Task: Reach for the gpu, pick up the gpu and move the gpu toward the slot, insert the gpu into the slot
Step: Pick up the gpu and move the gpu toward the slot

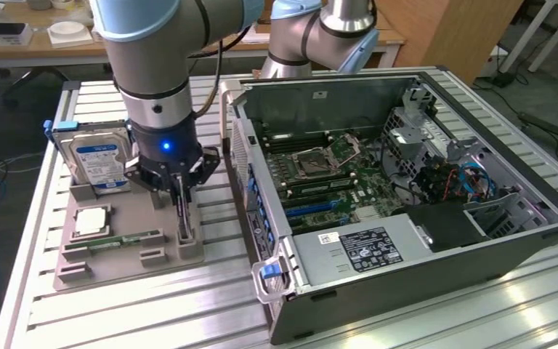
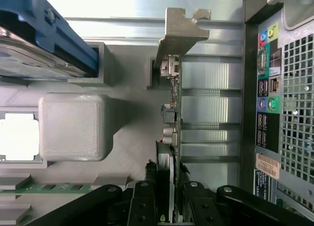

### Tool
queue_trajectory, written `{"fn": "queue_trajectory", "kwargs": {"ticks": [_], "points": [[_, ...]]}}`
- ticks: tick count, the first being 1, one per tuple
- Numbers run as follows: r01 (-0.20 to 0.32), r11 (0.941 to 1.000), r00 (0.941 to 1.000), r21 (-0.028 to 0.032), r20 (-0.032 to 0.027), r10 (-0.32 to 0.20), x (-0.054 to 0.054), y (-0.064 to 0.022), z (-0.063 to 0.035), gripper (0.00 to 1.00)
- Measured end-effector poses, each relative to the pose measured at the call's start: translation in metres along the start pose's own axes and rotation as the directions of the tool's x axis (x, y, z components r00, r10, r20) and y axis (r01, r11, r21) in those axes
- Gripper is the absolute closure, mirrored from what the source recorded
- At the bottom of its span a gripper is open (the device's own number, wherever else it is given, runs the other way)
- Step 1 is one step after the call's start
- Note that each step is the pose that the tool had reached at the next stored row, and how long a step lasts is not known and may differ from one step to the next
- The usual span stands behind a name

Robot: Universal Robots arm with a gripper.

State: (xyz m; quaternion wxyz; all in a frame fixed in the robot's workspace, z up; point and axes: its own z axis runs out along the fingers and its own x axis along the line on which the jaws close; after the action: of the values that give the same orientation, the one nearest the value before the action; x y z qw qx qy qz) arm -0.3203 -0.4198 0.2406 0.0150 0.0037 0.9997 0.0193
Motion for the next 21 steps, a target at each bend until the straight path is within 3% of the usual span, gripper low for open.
{"fn": "queue_trajectory", "kwargs": {"ticks": [21], "points": [[0.000, 1.0000, 1.0000, 0.0000, 0.0000, 0.000, -0.002, 0.0022, -0.0576, 0.73]]}}
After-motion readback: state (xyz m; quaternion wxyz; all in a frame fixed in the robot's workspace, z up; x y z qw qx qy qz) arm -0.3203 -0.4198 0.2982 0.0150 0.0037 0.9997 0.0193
